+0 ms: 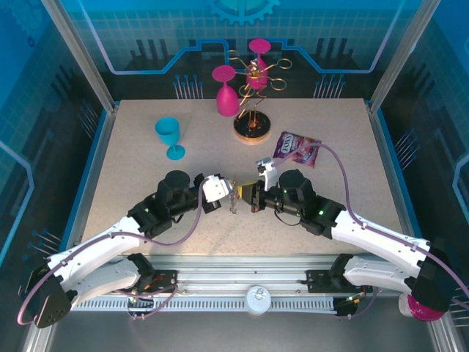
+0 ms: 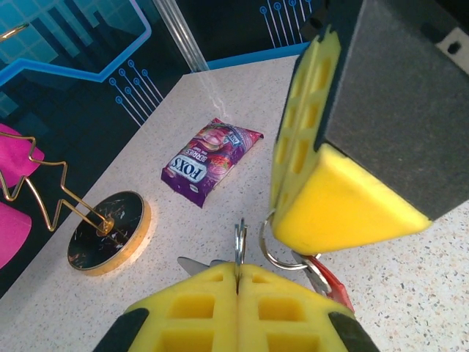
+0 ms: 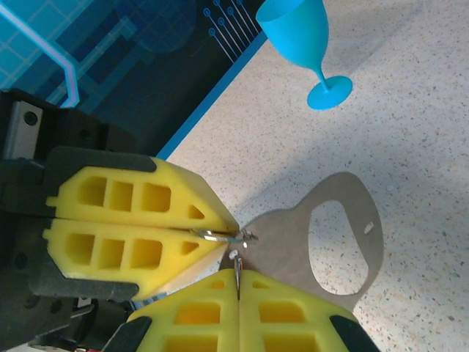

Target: Put the keys on the keyring

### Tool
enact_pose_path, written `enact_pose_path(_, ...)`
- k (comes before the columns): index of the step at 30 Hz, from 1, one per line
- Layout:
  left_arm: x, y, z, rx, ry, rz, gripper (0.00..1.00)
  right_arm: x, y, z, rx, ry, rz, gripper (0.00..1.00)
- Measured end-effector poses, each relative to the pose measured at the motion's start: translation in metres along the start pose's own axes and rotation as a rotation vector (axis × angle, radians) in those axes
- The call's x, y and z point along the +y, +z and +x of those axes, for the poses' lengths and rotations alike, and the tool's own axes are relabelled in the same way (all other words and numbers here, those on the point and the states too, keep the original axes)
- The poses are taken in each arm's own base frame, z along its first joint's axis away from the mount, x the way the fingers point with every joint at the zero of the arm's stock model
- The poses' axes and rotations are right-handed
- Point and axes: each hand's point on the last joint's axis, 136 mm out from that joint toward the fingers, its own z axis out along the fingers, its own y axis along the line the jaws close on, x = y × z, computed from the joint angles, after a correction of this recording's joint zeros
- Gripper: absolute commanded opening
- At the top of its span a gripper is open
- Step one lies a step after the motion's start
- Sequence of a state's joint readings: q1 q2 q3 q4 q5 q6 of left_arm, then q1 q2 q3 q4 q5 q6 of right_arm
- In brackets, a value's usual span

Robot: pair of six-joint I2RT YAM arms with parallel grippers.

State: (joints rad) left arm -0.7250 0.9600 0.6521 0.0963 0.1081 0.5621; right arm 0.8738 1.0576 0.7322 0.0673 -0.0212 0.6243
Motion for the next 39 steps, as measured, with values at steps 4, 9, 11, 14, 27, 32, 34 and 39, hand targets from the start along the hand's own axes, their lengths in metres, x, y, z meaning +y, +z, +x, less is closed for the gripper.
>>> enact_pose_path(4, 0.000, 0.000, 0.000, 0.001, -0.019, 0.000, 0.00, -0.006, -0.004, 0.007, 0.030, -0.043, 0.026, 0.00)
enact_pose_path(9, 0.002, 0.000, 0.003, 0.008, -0.065, -0.002, 0.00, -0.037, -0.011, 0.017, 0.077, -0.104, 0.120, 0.00)
enact_pose_path(11, 0.002, -0.001, 0.005, 0.013, -0.096, 0.004, 0.00, -0.063, -0.012, 0.028, 0.115, -0.111, 0.188, 0.00)
enact_pose_path(14, 0.001, -0.001, 0.007, 0.014, -0.152, 0.023, 0.00, -0.101, -0.008, 0.054, 0.215, -0.113, 0.290, 0.00)
enact_pose_path(27, 0.000, -0.001, 0.010, -0.029, -0.337, 0.155, 0.00, -0.160, 0.014, 0.114, 0.468, -0.116, 0.381, 0.17)
enact_pose_path(32, -0.005, -0.001, 0.007, -0.052, -0.348, 0.212, 0.00, -0.163, 0.013, 0.111, 0.479, -0.128, 0.379, 0.42)
enact_pose_path(34, -0.008, -0.001, 0.005, -0.063, -0.347, 0.232, 0.00, -0.160, 0.008, 0.104, 0.462, -0.142, 0.371, 0.44)
enact_pose_path(39, -0.012, -0.003, -0.001, -0.094, -0.331, 0.273, 0.00, -0.109, -0.009, 0.043, 0.237, -0.307, 0.209, 0.39)
